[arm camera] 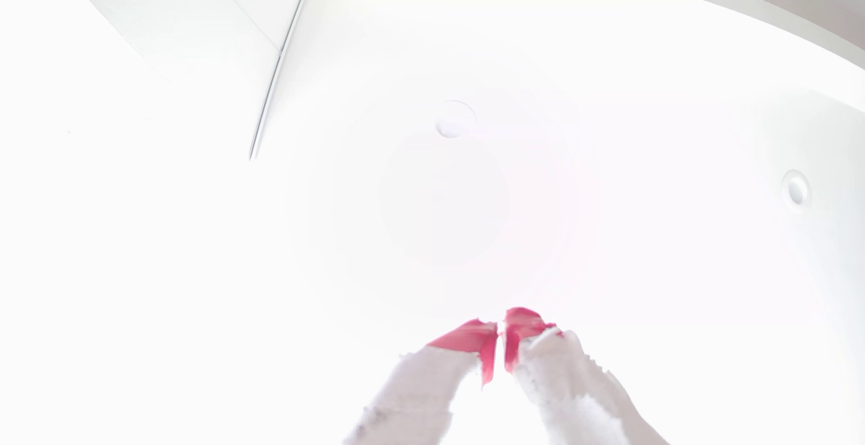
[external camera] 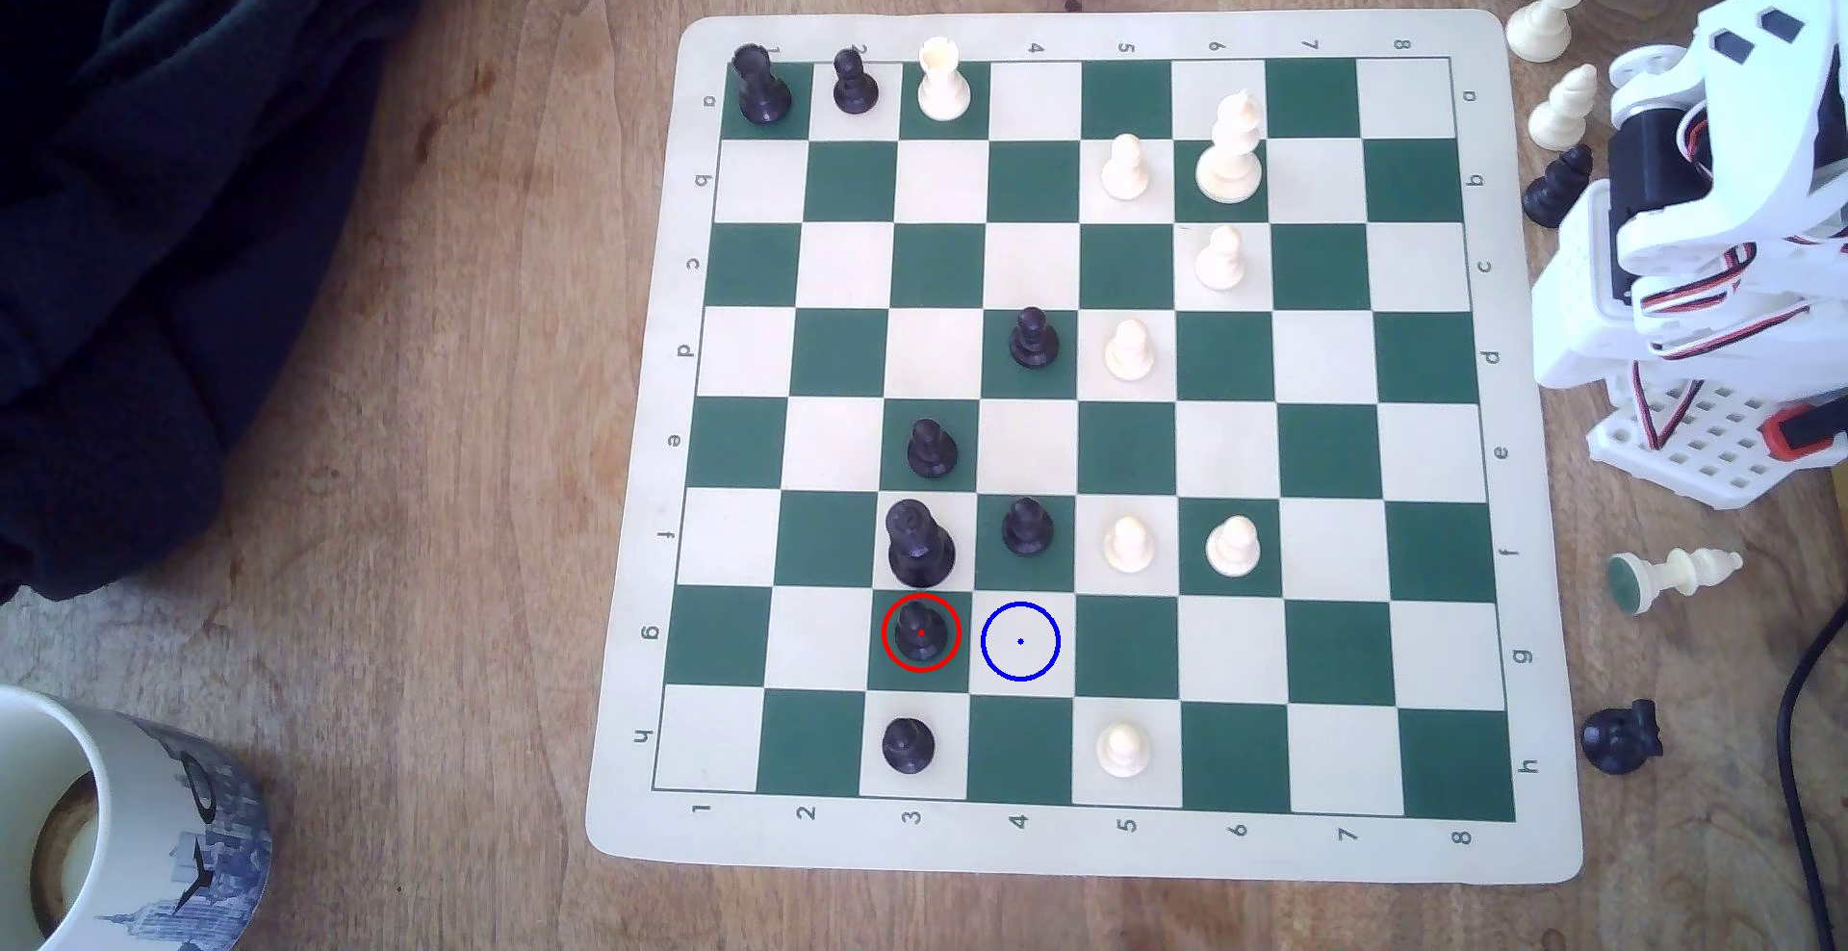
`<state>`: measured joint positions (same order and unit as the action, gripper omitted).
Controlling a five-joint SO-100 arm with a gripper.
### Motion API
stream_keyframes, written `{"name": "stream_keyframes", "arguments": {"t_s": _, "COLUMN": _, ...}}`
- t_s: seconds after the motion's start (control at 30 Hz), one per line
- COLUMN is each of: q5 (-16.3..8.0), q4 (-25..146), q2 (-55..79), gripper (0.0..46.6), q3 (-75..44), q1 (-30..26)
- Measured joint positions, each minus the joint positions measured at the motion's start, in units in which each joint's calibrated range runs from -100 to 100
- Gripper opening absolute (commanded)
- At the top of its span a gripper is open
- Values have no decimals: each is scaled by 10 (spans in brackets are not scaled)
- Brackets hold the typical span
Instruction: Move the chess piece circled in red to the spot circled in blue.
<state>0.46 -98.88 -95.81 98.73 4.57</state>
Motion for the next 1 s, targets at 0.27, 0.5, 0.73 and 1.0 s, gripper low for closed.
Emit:
{"name": "stream_keyframes", "arguments": {"t_s": 0.27, "q5": 0, "q4": 2, "q2": 0, "gripper": 2, "q3": 0, "q1": -3}}
{"name": "stream_keyframes", "arguments": {"t_s": 0.5, "q5": 0, "q4": 156, "q2": 0, "gripper": 2, "q3": 0, "q1": -3}}
{"name": "stream_keyframes", "arguments": {"t_s": 0.73, "q5": 0, "q4": 477, "q2": 0, "gripper": 2, "q3": -5, "q1": 3}}
{"name": "stream_keyframes", "arguments": {"t_s": 1.0, "q5": 0, "q4": 830, "q2": 0, "gripper": 2, "q3": -108, "q1": 10}}
